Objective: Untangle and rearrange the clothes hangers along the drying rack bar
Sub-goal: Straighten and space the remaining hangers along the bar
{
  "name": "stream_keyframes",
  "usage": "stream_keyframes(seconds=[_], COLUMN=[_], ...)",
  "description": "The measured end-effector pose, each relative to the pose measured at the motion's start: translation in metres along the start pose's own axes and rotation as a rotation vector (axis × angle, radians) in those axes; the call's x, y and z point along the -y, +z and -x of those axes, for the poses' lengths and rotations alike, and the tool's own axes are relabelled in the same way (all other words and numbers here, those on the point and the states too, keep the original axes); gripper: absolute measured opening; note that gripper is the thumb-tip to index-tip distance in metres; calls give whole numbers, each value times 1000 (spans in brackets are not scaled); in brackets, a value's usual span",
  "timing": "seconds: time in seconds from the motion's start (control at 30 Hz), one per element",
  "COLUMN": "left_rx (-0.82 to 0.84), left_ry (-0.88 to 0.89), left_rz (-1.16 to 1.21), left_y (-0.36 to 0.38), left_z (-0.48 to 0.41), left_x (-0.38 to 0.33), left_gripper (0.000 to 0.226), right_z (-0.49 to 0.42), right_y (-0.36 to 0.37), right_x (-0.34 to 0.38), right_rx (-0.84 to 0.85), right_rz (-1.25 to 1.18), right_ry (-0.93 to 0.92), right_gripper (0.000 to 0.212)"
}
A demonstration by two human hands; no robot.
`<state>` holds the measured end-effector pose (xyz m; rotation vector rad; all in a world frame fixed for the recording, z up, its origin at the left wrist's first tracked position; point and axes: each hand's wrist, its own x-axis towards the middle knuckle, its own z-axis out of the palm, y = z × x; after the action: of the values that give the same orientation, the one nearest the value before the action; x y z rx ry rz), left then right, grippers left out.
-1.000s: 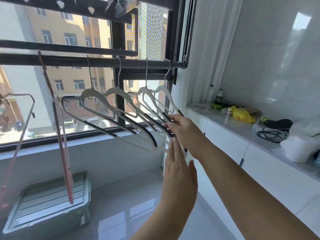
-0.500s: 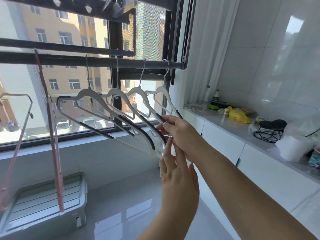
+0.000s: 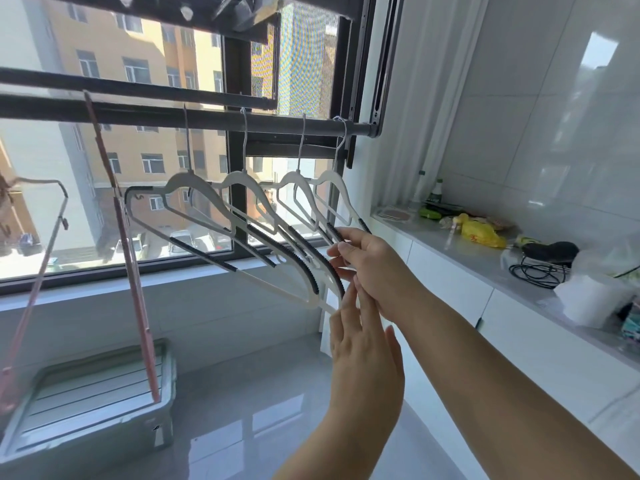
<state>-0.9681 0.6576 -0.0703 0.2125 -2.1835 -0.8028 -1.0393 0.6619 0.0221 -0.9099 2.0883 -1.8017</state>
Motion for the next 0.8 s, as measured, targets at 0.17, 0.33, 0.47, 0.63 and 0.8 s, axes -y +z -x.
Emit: stream_keyframes(seconds=[0.17, 0.33, 0.47, 0.63, 0.8], left_rx=[-2, -19, -25, -53, -91], left_ry=[-5, 16, 23, 41, 28], left_rz=[14, 16, -20, -152, -206], left_y=[-1, -1, 1, 5, 8], left_z=[-2, -2, 2, 3, 1], left_x=[1, 2, 3, 4, 3], left_gripper=[56, 54, 55, 59, 63], right_z=[0, 1, 5, -6, -20], right_y=[2, 4, 0, -32, -40], right_x=[1, 3, 10, 14, -11], right_rx=[-5, -15, -22, -245, -131], right_rz=[6, 81, 567, 746, 574], right_ry=[-5, -5, -132, -329, 12], right_gripper=[21, 27, 37, 34, 49])
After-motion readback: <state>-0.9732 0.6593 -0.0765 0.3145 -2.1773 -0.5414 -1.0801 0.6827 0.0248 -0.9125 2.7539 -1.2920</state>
